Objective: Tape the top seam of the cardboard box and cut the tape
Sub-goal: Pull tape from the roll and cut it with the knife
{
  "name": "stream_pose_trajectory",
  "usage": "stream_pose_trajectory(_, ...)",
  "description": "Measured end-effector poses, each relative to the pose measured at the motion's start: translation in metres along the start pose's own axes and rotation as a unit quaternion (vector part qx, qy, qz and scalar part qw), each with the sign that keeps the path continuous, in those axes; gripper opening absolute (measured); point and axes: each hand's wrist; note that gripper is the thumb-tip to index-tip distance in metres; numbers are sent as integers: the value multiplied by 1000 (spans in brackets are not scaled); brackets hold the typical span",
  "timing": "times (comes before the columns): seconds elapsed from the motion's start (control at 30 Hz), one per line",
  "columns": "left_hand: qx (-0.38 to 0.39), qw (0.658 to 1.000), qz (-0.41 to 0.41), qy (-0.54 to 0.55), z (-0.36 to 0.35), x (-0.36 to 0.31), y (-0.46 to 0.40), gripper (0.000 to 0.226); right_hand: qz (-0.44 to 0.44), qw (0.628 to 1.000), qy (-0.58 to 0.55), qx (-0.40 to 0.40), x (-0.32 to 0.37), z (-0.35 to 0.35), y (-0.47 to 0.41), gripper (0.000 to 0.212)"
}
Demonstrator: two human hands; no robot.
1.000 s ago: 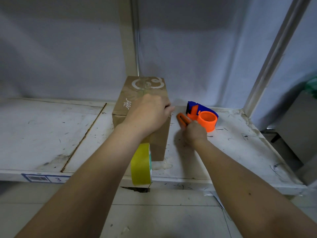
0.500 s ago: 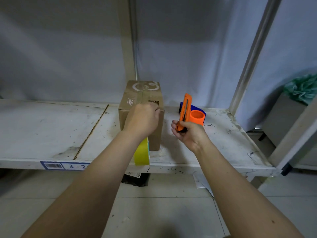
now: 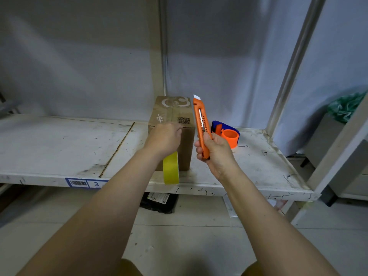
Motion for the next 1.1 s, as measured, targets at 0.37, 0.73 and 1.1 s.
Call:
stream_pose_trajectory(0.37,-56,996,23,72,-1,5,9,31,-30,997,49,-60,-9,-9,2,29)
stream_pose_trajectory(0.73,2,911,326,253,-18,19,39,45,-34,984,165,55,3,2,-2,8)
stream_pose_trajectory(1.1,40,763,361,535,-41,19,41,51,178,873,452,33,15,-18,-28,19)
Point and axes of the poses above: each hand's wrist, its own y-axis away from the middle knuckle, its own z-axis out of the back of the hand, x = y × z, and after that the axes turned 1 degree about -y, right-handed
